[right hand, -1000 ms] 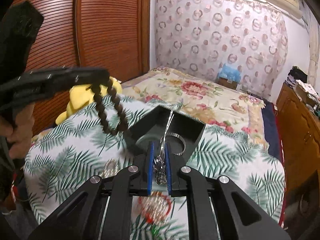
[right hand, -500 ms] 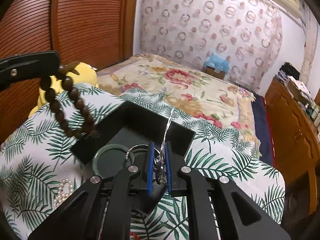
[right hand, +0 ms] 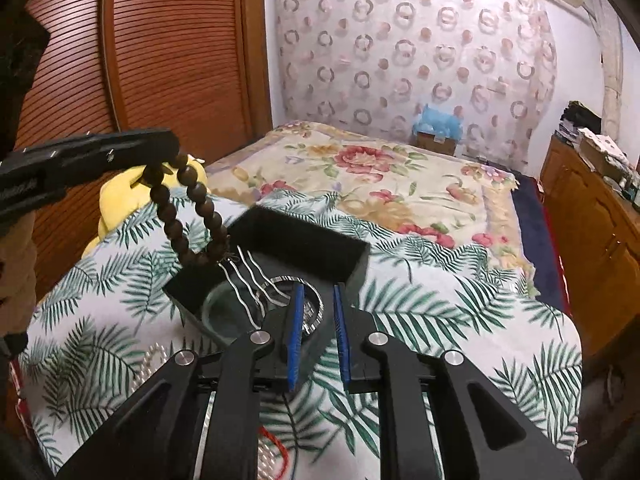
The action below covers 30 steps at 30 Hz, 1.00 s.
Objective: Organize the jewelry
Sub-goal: 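Carry the hairpins and bead bracelet over the black box and release both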
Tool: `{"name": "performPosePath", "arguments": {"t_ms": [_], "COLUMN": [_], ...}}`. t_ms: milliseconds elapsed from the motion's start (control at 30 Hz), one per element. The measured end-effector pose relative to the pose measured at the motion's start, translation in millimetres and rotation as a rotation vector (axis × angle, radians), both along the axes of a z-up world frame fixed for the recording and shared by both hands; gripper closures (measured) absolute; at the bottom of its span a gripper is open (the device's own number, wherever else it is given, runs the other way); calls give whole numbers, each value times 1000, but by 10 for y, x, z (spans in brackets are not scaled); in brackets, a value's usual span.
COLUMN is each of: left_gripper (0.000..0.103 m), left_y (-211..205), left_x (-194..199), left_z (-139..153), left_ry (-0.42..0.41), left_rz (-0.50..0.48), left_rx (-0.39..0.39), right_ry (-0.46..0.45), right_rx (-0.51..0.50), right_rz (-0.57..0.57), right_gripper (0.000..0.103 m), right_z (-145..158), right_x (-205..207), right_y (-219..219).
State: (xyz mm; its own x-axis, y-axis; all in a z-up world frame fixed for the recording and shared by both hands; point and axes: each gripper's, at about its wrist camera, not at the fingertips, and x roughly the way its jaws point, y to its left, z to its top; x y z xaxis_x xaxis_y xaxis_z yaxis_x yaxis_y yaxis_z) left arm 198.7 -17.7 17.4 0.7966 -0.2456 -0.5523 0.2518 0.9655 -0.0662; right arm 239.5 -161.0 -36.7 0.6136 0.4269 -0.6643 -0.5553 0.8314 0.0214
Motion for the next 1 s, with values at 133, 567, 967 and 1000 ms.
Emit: {"name": "performPosePath", "arguments": {"t_ms": [133,567,967,1000], "left_gripper": [91,80,44,41], "left_y": [-78,-148,13,29], "left_x": [95,32,-483,-536], "left_z": [-41,-82,-293,-329], "left_ry": [12,29,42,44], "left_rz": [-5,-15,-1,1], "left_rx": [12,47,65,66], "right_ry": [11,-7,28,30], "right_rx": [-1,12,53,52], "right_rz": [-9,-21,0,2], "right_gripper": [86,86,86,86], "right_z": [-60,-78,-197,-204], "right_x": [-69,-285,-706,-743], "right_y": [-106,-262,-364,-365]}}
